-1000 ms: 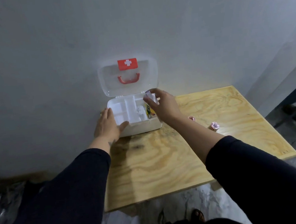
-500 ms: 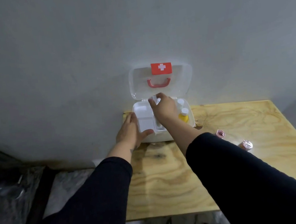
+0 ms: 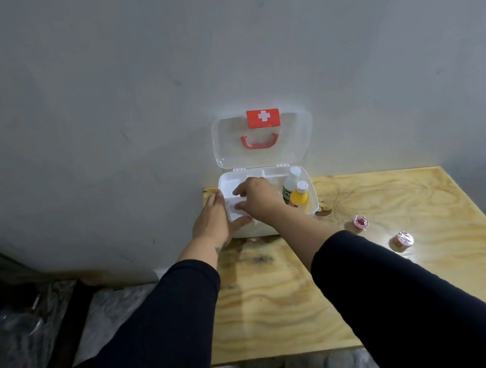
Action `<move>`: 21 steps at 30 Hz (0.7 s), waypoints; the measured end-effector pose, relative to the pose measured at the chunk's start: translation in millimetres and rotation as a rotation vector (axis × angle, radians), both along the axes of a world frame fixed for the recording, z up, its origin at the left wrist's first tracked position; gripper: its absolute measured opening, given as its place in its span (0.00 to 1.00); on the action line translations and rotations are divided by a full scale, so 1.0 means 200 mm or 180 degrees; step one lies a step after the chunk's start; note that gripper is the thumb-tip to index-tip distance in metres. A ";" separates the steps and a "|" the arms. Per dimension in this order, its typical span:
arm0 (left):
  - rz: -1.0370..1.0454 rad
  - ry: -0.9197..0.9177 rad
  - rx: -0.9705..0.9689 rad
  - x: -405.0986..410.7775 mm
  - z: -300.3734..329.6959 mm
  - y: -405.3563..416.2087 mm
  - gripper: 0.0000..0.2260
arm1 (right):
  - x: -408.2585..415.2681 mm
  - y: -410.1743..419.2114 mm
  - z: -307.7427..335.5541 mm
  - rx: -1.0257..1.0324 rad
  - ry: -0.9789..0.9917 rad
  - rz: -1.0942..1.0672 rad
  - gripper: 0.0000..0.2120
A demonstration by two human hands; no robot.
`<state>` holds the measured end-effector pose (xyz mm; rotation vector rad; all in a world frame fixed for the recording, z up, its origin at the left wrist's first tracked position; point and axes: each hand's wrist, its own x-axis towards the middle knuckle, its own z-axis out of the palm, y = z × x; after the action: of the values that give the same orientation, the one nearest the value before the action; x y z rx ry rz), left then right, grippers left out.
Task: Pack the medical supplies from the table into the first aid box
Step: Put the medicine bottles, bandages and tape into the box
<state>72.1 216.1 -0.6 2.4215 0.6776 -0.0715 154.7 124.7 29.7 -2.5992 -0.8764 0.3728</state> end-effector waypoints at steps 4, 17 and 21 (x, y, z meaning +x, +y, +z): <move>-0.0085 0.0183 0.0176 0.00 0.03 0.00 0.46 | -0.01 -0.05 0.04 0.0341 0.0113 -0.0114 0.17; -0.1499 -0.0069 0.0873 0.36 0.38 -0.42 0.24 | 0.22 -0.77 0.25 0.0082 -0.0167 -0.0958 0.14; -0.1848 0.0037 0.0775 0.46 0.35 -0.68 0.22 | 0.28 -1.05 0.19 -0.0092 -0.0085 -0.1295 0.15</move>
<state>165.1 80.6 69.9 2.7805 -0.0362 -0.2499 211.1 -85.2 68.1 -2.7266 -0.3335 0.2368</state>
